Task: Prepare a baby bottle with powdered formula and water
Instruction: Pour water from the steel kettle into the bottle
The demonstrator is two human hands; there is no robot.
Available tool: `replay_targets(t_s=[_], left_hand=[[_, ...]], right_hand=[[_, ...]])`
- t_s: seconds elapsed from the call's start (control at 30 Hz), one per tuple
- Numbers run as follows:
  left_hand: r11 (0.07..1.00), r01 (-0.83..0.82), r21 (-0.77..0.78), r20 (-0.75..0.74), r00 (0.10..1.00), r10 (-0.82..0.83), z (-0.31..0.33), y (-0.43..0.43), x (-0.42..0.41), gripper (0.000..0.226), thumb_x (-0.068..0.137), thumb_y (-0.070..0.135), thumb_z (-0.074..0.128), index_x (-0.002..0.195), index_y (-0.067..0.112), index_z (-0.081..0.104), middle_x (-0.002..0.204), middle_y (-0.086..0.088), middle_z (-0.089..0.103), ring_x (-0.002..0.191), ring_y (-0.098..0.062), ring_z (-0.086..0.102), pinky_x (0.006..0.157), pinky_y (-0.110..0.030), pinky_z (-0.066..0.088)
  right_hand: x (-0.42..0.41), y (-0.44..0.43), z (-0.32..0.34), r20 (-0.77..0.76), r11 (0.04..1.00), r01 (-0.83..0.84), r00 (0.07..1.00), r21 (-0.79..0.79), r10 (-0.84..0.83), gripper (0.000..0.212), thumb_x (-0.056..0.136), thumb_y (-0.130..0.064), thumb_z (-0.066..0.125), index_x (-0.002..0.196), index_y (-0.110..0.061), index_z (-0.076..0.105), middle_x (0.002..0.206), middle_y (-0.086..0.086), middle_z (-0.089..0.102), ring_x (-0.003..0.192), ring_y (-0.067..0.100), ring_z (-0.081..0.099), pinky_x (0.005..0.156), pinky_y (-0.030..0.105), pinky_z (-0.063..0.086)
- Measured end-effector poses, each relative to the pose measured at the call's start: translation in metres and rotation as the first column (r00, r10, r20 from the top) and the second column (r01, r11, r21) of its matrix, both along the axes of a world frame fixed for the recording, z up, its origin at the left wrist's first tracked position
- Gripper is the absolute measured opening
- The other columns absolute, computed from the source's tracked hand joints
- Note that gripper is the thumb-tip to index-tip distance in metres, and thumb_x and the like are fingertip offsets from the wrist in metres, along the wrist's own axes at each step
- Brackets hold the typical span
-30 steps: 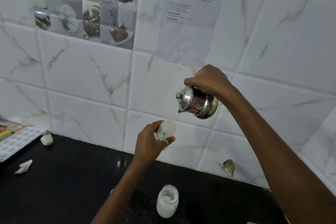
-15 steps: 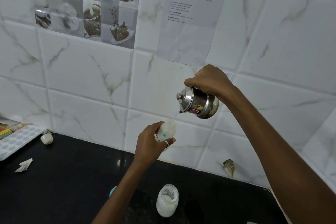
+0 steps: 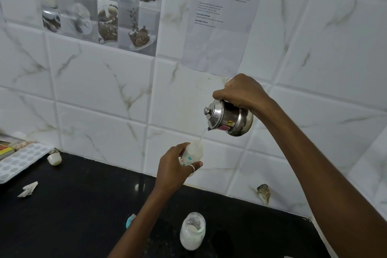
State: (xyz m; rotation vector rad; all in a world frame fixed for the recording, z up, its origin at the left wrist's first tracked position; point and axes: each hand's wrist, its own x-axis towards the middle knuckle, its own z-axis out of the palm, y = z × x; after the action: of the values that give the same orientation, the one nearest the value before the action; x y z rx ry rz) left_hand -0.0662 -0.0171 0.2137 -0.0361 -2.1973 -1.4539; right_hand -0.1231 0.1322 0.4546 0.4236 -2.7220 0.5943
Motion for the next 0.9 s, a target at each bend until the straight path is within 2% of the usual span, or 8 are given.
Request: replay_targets(t_s=[0.13, 0.3, 0.47, 0.63, 0.9], left_hand=[[1.000, 0.004, -0.002, -0.008, 1.000, -0.004, -0.0009, -0.0003, 0.0006, 0.067, 0.075, 0.040, 0.087, 0.133, 0.021, 0.060, 0.119, 0.010, 0.061, 0.108, -0.010, 0.058, 0.081, -0.015, 0.051], [1.000, -0.001, -0.002, -0.008, 1.000, 0.001, -0.0009, 0.0003, 0.0017, 0.068, 0.074, 0.040, 0.087, 0.133, 0.021, 0.060, 0.118, 0.010, 0.061, 0.108, -0.009, 0.058, 0.077, -0.008, 0.046], [1.000, -0.001, 0.001, -0.012, 1.000, 0.001, -0.0009, 0.0014, 0.0015, 0.067, 0.074, 0.039, 0.088, 0.132, 0.021, 0.061, 0.116, 0.012, 0.061, 0.107, -0.010, 0.058, 0.078, -0.009, 0.047], [1.000, 0.001, 0.002, -0.006, 1.000, -0.001, -0.0015, 0.0015, 0.0028, 0.067, 0.075, 0.039, 0.087, 0.133, 0.021, 0.059, 0.116, 0.014, 0.057, 0.108, -0.009, 0.057, 0.078, -0.008, 0.046], [1.000, -0.002, 0.007, -0.019, 1.000, 0.002, 0.0025, 0.0008, 0.0050, 0.067, 0.074, 0.039, 0.087, 0.133, 0.020, 0.060, 0.114, 0.015, 0.057, 0.105, -0.006, 0.056, 0.075, -0.005, 0.044]], right_hand=[[0.0006, -0.0007, 0.0002, 0.000, 1.000, -0.003, 1.000, 0.004, 0.003, 0.036, 0.063, -0.037, 0.067, 0.052, -0.018, 0.038, 0.060, 0.002, 0.038, 0.059, 0.018, 0.037, 0.058, 0.036, 0.033], [0.0017, -0.0014, 0.0011, -0.003, 1.000, 0.000, 1.000, 0.007, 0.000, 0.034, 0.063, -0.035, 0.069, 0.053, -0.018, 0.041, 0.058, 0.001, 0.037, 0.059, 0.017, 0.038, 0.058, 0.036, 0.034], [0.0036, -0.0028, 0.0040, -0.009, 1.000, 0.002, 1.000, 0.016, -0.002, 0.035, 0.062, -0.035, 0.068, 0.053, -0.020, 0.037, 0.055, -0.001, 0.033, 0.059, 0.017, 0.036, 0.059, 0.035, 0.033], [0.0046, -0.0041, 0.0052, -0.016, 1.000, 0.004, 1.000, 0.015, -0.004, 0.029, 0.062, -0.035, 0.068, 0.056, -0.020, 0.044, 0.057, 0.000, 0.036, 0.059, 0.018, 0.038, 0.060, 0.034, 0.035], [0.0060, -0.0076, 0.0065, -0.019, 0.999, 0.009, 1.000, 0.054, -0.008, 0.029, 0.062, -0.036, 0.068, 0.057, -0.019, 0.045, 0.057, 0.000, 0.037, 0.060, 0.019, 0.038, 0.060, 0.034, 0.035]])
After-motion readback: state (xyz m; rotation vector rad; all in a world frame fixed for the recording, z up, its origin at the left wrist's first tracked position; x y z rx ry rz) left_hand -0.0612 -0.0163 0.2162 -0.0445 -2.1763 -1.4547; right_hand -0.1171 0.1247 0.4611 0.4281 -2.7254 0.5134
